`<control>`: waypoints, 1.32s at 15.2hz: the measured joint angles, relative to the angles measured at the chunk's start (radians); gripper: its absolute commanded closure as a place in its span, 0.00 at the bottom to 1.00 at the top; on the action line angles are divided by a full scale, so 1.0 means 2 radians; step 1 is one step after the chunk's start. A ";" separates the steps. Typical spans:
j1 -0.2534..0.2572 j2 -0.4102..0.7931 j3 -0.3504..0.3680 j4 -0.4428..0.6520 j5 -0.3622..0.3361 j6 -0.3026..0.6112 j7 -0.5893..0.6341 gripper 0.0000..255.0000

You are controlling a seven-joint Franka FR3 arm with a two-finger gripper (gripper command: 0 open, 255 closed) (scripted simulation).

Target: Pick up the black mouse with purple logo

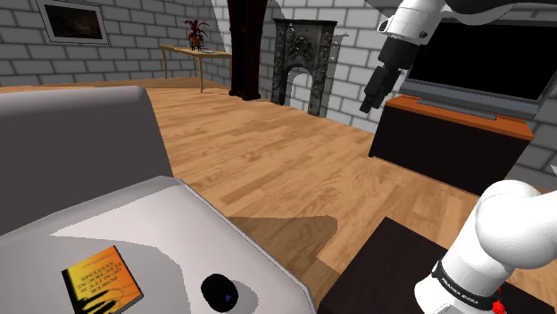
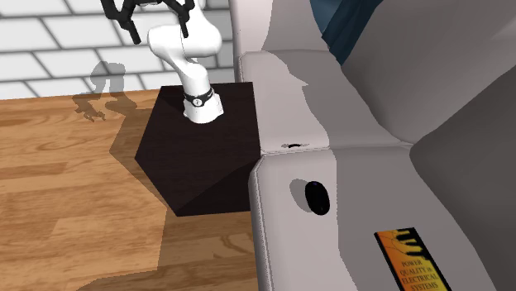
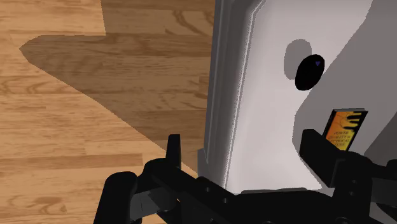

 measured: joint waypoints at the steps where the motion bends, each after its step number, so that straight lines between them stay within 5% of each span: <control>1: 0.000 0.000 0.000 0.000 0.000 0.000 0.000 0.00; 12: 0.022 0.037 0.081 -0.094 0.045 0.122 0.074 0.00; 20: 0.034 0.130 0.155 -0.120 0.070 0.235 0.137 0.00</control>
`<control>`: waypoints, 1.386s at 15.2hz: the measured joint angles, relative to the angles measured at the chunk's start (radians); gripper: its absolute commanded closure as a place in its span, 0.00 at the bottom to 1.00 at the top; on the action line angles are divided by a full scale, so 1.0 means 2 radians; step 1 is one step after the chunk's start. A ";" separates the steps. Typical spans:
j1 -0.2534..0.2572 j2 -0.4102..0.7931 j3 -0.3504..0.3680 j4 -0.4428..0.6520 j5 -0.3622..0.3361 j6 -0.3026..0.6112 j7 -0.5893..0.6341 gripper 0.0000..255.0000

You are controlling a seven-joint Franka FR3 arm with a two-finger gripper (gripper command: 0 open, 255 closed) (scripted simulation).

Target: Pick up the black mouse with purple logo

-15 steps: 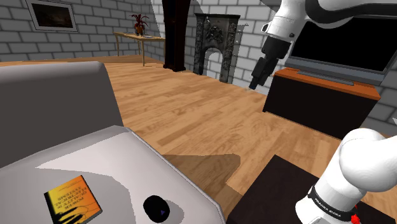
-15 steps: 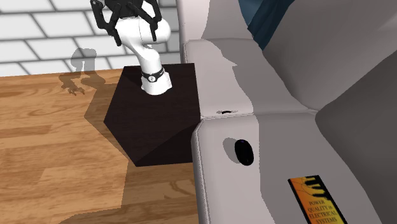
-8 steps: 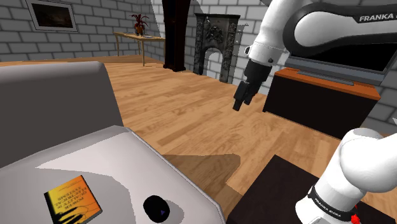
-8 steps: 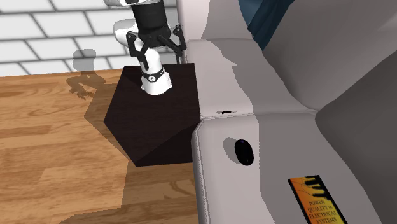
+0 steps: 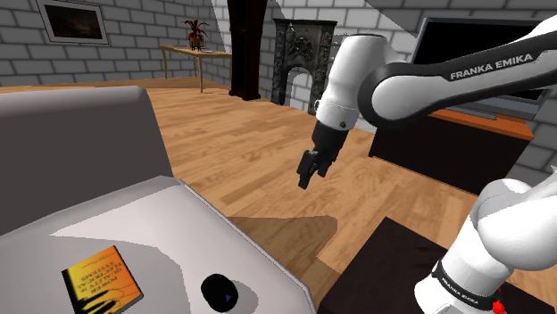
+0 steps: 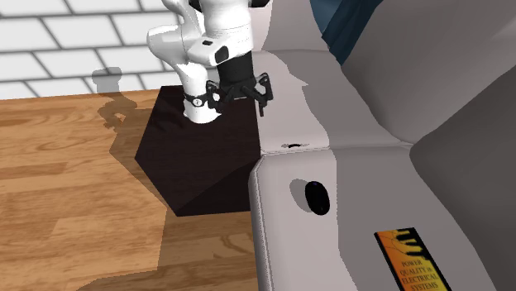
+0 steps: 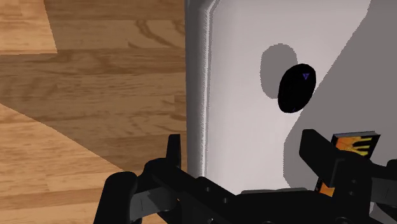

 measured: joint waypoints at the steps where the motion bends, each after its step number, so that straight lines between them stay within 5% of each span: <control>1: 0.002 0.012 0.010 -0.003 0.002 0.015 0.009 0.00; 7: 0.002 0.104 0.069 0.004 -0.006 0.096 0.073 0.00; 11: -0.005 0.182 0.106 0.025 -0.042 0.145 0.130 0.00; 16: -0.001 0.295 0.129 0.062 -0.134 0.200 0.229 0.00; 21: 0.046 0.408 0.102 0.117 -0.236 0.232 0.329 0.00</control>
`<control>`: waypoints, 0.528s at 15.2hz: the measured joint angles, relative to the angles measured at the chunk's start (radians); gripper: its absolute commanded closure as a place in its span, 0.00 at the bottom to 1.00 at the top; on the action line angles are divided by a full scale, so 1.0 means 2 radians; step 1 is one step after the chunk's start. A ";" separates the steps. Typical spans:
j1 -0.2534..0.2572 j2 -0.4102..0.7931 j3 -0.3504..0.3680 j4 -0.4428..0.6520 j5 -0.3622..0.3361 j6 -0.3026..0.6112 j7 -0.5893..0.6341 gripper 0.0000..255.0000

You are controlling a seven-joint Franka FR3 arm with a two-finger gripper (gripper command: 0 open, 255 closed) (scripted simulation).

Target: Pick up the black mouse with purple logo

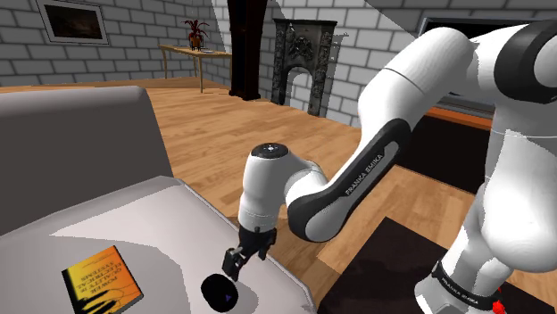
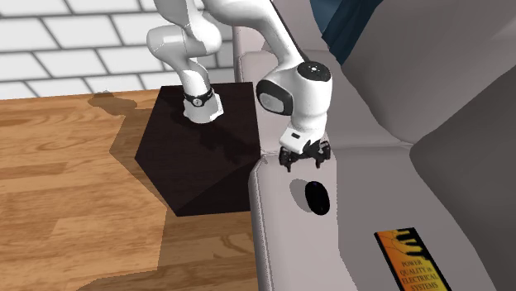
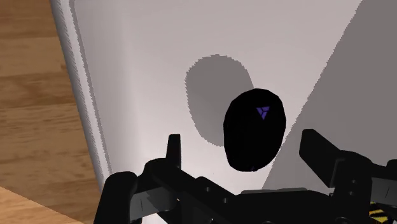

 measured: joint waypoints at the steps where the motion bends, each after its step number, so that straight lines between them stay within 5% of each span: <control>1: 0.008 0.014 -0.005 0.011 -0.009 0.000 0.010 0.00; 8: 0.083 0.130 -0.057 0.094 -0.074 0.019 0.079 0.00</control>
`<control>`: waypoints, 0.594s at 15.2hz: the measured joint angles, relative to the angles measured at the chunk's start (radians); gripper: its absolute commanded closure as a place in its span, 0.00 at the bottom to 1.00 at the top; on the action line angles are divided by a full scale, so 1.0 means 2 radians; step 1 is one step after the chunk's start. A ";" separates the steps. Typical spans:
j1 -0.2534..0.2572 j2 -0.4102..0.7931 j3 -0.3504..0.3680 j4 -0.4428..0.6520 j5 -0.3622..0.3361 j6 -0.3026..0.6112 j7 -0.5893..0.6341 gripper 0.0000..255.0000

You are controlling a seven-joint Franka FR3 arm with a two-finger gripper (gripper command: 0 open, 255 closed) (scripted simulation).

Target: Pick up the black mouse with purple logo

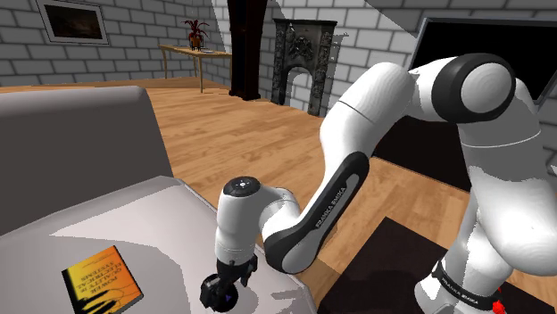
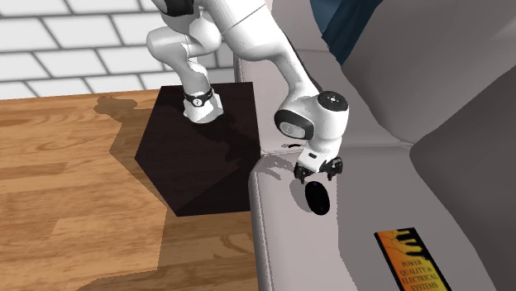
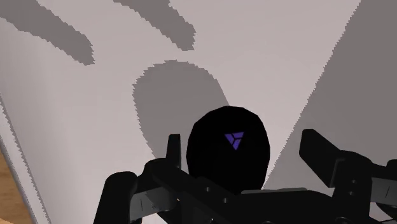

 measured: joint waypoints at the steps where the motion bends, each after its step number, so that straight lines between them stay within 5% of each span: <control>1: 0.003 0.005 -0.003 0.002 -0.003 0.003 0.003 0.00; 6: 0.019 0.036 -0.023 0.011 -0.021 0.025 0.015 0.00; 7: 0.020 0.038 -0.024 0.012 -0.022 0.026 0.015 1.00; 9: 0.020 0.039 -0.025 0.013 -0.022 0.027 0.015 1.00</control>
